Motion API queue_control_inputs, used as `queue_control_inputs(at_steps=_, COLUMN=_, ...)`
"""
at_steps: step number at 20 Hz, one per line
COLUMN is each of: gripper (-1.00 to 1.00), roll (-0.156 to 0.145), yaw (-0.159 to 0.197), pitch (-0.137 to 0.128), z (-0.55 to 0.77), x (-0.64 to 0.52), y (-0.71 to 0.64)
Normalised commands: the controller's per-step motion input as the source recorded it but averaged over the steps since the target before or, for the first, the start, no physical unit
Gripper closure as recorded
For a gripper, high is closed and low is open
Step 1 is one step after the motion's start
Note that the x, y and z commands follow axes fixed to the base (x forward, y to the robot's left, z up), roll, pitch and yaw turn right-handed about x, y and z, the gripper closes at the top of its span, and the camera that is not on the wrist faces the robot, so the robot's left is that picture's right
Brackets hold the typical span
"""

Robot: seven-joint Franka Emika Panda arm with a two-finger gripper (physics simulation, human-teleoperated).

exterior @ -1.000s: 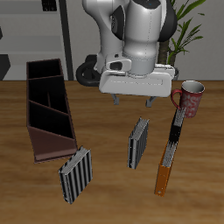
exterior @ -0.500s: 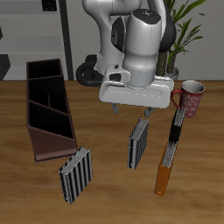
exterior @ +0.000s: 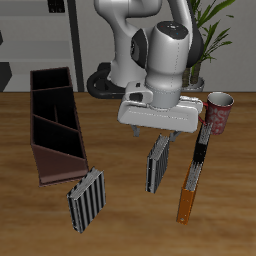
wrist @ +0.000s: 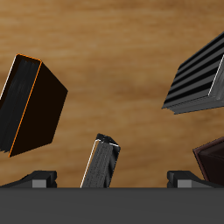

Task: Place the left striped book into the right desk caddy's right compartment and place the right striped book into the right desk caddy's right compartment and place the orange book into the right desk caddy's left compartment

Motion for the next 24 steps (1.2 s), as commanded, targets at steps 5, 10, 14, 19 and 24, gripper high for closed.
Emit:
queue_control_inputs(at_steps=5, gripper=-1.00, roll=-0.011, yaw=-0.040, pitch=-0.012, z=-0.14, x=-0.05, y=0.10)
queue_control_inputs(at_steps=10, gripper=-1.00, roll=-0.002, yaw=-0.011, pitch=-0.036, z=-0.14, x=-0.10, y=0.12)
queue_control_inputs(at_steps=14, gripper=-1.00, roll=-0.005, yaw=-0.031, pitch=-0.005, z=-0.21, x=0.00, y=-0.01)
queue_control_inputs(at_steps=19, gripper=-1.00, roll=-0.011, yaw=-0.012, pitch=0.013, z=-0.13, x=0.04, y=-0.02)
queue_control_inputs(at_steps=24, gripper=-1.00, roll=0.002, yaw=-0.010, pitch=0.018, z=-0.18, x=0.04, y=-0.03)
